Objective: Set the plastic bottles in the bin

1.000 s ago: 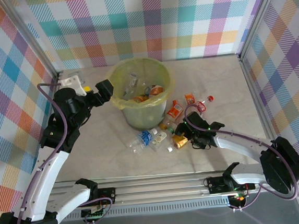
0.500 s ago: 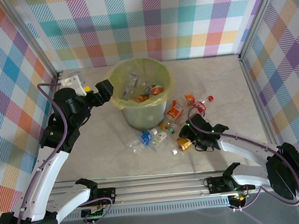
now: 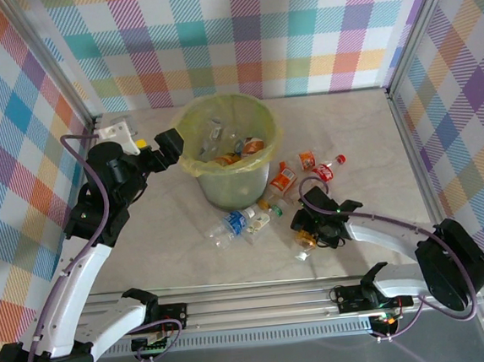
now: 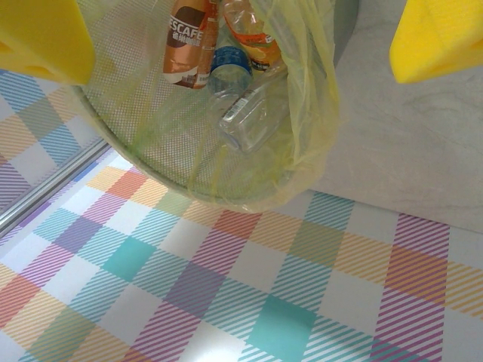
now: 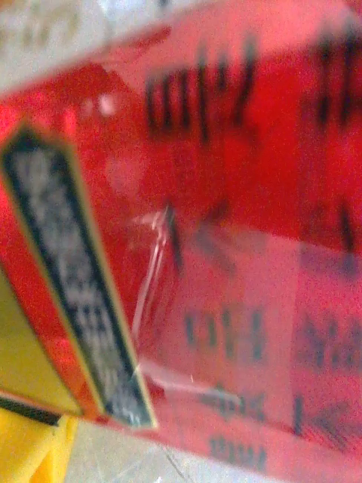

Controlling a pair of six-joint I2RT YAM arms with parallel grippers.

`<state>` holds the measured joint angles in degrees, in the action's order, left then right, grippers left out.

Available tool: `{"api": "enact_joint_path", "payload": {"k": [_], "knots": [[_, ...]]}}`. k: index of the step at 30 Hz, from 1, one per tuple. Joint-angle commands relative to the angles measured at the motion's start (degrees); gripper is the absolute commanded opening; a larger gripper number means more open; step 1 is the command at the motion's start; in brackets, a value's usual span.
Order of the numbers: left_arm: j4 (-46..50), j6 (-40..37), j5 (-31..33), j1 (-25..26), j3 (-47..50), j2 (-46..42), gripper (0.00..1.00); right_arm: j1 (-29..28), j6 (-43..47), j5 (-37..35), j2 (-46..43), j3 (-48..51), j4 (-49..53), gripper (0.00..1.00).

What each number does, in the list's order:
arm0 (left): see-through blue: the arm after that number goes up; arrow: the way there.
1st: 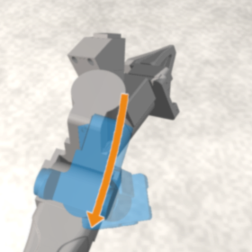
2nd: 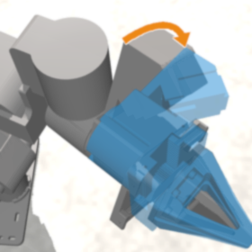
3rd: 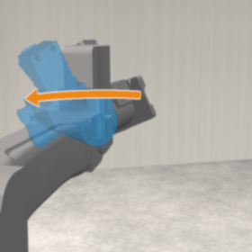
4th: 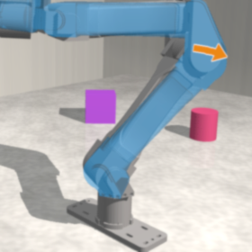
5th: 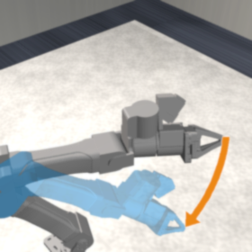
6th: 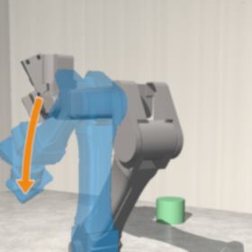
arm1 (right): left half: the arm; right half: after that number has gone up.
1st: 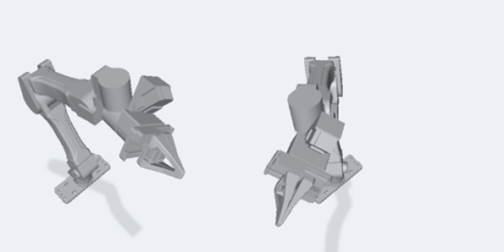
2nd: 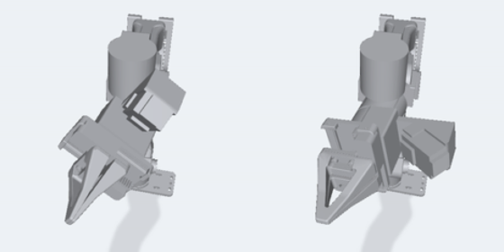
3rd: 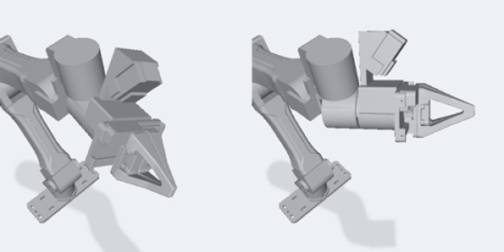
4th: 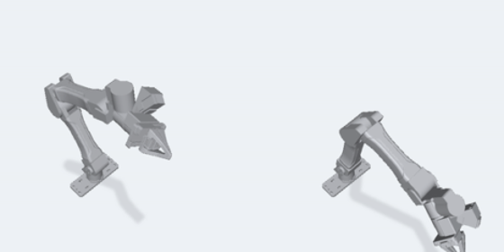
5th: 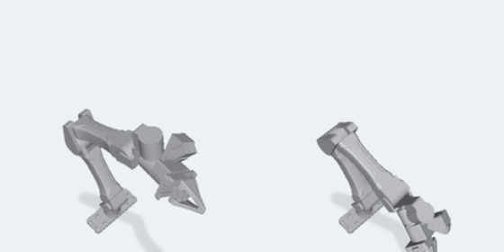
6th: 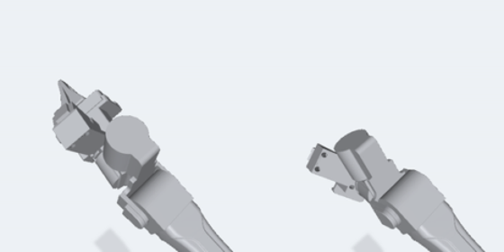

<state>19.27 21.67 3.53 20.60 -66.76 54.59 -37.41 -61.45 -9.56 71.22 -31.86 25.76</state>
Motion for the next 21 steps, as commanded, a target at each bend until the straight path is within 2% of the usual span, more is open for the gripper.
{"api": "enact_joint_path", "payload": {"k": [1, 5, 8, 15, 21], "knots": [[-1.4, 0.2, -0.6, 0.4, 0.9, 0.0, 1.00, 0.4, 1.4, 0.6, 1.2, -0.4, 0.5, 0.85], [-1.4, 0.2, -0.8, 0.4, 0.8, 0.2, 1.00, 0.4, 2.8, 0.0, 1.0, -1.1, 1.4, 0.71], [-1.3, 0.2, -1.1, 0.4, 0.9, 0.5, 1.00, 0.4, 5.2, -0.8, -0.6, -1.8, 2.4, 0.65], [-1.1, 0.1, -3.5, 0.4, 0.2, 0.8, 1.00, 0.4, 14.8, -3.6, -9.5, -4.5, 5.9, 0.59], [-2.3, 0.0, -10.2, 0.8, -1.1, 1.8, 1.00, 0.3, 28.1, -0.4, -22.0, -5.9, 2.2, 0.58]]}}
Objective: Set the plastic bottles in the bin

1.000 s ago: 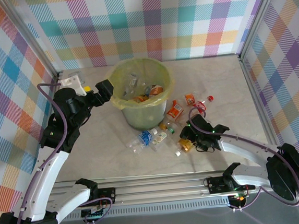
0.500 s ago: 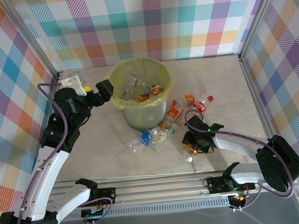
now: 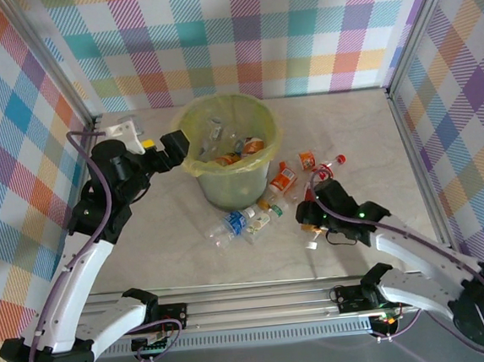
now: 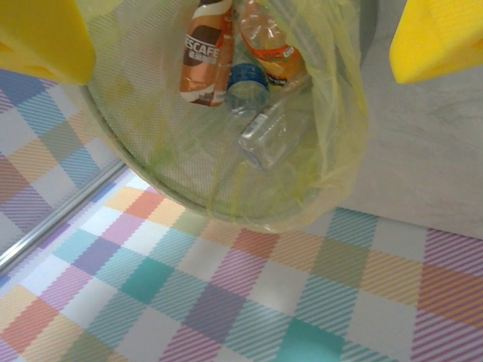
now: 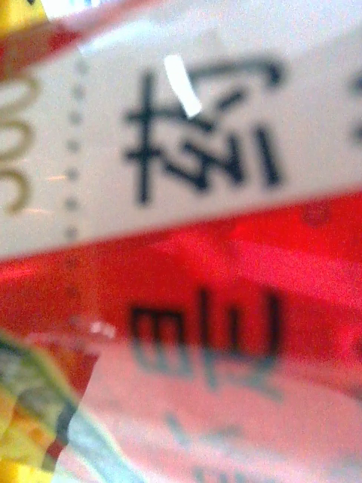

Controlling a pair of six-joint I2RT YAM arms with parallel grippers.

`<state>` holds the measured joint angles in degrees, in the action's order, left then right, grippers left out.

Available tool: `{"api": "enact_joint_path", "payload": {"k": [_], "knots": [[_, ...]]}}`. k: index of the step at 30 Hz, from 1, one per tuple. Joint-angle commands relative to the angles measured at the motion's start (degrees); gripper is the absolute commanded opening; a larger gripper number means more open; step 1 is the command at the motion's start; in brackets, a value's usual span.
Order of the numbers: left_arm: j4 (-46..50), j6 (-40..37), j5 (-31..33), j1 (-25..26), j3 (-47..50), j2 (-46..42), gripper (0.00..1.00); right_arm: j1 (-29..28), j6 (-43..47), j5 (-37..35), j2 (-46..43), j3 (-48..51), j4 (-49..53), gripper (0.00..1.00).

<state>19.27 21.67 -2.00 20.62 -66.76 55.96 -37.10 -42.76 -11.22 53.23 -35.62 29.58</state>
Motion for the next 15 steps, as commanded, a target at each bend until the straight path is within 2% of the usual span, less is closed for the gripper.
{"api": "enact_joint_path", "payload": {"k": [1, 7, 15], "knots": [[-2.6, 0.0, -6.2, 1.1, -1.5, 0.8, 1.00, 0.1, 11.5, 2.0, -5.6, -2.5, -2.4, 0.57], [-5.3, -0.7, -9.4, 6.9, -4.1, 3.8, 1.00, 0.0, 21.8, 8.0, -10.2, -5.6, -8.8, 0.57], [-6.1, -2.3, -17.9, 14.5, -9.6, 12.0, 1.00, -0.1, 28.5, 17.2, -8.4, -9.2, -18.4, 0.57]]}}
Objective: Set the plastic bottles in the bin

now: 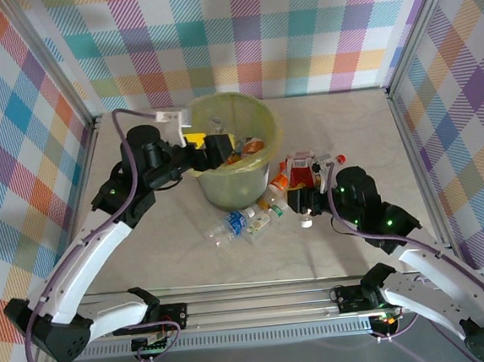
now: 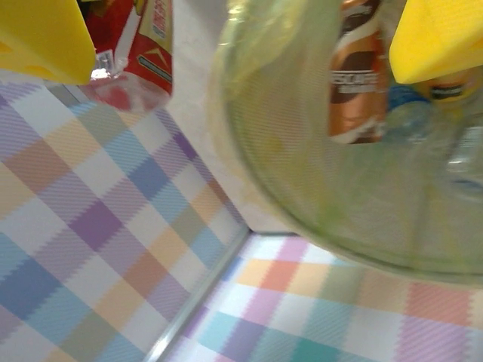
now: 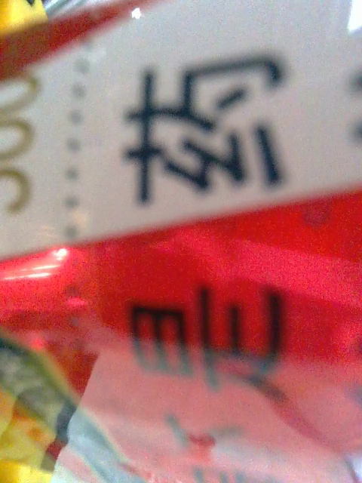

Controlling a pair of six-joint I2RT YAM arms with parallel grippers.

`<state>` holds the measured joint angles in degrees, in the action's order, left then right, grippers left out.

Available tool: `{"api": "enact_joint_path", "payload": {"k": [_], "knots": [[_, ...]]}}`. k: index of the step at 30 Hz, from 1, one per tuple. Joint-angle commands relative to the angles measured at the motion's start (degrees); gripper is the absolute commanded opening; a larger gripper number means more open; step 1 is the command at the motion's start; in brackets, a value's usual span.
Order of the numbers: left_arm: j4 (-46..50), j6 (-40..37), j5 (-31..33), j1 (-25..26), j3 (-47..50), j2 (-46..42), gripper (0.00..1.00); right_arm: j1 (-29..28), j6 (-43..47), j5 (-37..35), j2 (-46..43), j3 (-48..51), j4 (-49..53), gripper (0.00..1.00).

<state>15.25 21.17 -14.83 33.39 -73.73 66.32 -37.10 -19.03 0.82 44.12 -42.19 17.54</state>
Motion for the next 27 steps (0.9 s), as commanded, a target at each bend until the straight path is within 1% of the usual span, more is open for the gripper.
{"api": "enact_joint_path", "payload": {"k": [1, 5, 11, 17, 19, 23, 27], "knots": [[-1.8, -2.6, -6.2, 2.7, -3.4, 2.7, 1.00, -0.1, 5.1, 6.5, 1.2, -3.0, -7.3, 0.58], [-0.8, -5.6, -11.7, 4.9, -5.6, 5.9, 1.00, -0.1, 5.6, 12.3, 2.7, -4.5, -10.9, 0.58], [-1.4, -9.6, -20.8, 5.4, -6.5, 8.3, 1.00, -0.1, 4.7, 21.2, 3.7, -6.7, -14.9, 0.59], [-3.9, -10.4, -30.5, 5.5, -6.5, 9.7, 1.00, -0.1, 3.4, 25.9, 4.1, -7.8, -17.7, 0.59], [-4.6, -10.4, -32.1, 5.5, -6.6, 9.7, 1.00, -0.1, 3.4, 26.8, 4.3, -8.2, -18.2, 0.60], [-5.7, -9.8, -33.4, 6.0, -6.8, 9.9, 1.00, -0.2, 3.0, 27.7, 5.4, -8.9, -19.1, 0.60], [-8.4, -7.7, -35.0, 6.6, -6.9, 10.7, 1.00, -0.2, 2.5, 28.6, 6.6, -9.2, -20.4, 0.60]]}}
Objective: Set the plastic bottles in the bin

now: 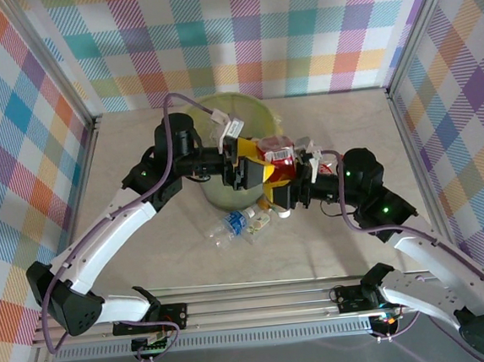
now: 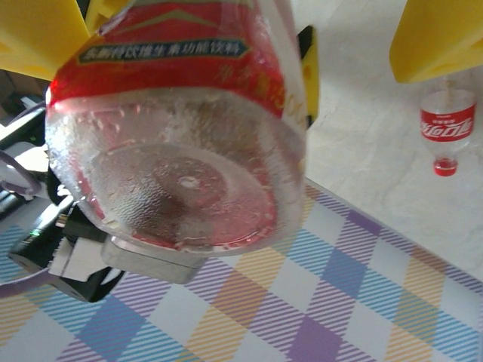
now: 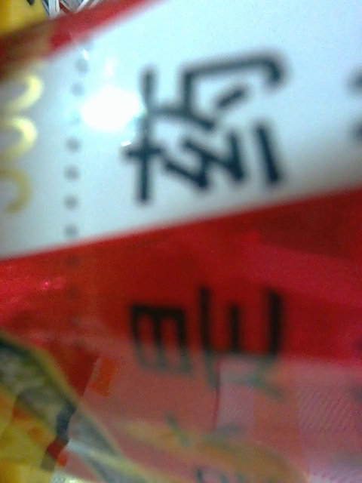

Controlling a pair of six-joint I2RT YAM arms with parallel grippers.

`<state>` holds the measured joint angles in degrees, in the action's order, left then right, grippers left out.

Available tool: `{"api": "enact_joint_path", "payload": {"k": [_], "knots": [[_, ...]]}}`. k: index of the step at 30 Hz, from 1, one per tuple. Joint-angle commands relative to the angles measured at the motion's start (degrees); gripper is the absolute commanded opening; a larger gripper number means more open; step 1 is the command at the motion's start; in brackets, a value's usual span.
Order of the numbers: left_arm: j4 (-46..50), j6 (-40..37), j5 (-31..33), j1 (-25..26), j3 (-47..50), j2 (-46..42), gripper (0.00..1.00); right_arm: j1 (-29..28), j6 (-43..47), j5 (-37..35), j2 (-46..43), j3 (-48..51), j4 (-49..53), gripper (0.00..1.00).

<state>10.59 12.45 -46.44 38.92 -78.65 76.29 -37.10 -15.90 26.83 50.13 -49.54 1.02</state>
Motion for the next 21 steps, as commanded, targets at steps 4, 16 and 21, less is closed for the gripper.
{"api": "enact_joint_path", "payload": {"k": [4, 16, 21], "knots": [[-4.7, 2.1, -3.5, 1.9, -2.8, 1.9, 0.98, -0.3, -0.7, 2.8, 1.8, -2.1, -4.4, 0.60], [-4.8, 3.3, -0.4, 2.2, -2.9, 1.7, 0.57, -0.5, -0.3, 0.6, 1.8, -1.7, -3.0, 0.65], [-4.1, 3.1, 2.1, 2.1, -3.2, 1.1, 0.54, -0.5, 0.2, -1.6, 0.6, -1.2, -0.8, 0.83]]}}
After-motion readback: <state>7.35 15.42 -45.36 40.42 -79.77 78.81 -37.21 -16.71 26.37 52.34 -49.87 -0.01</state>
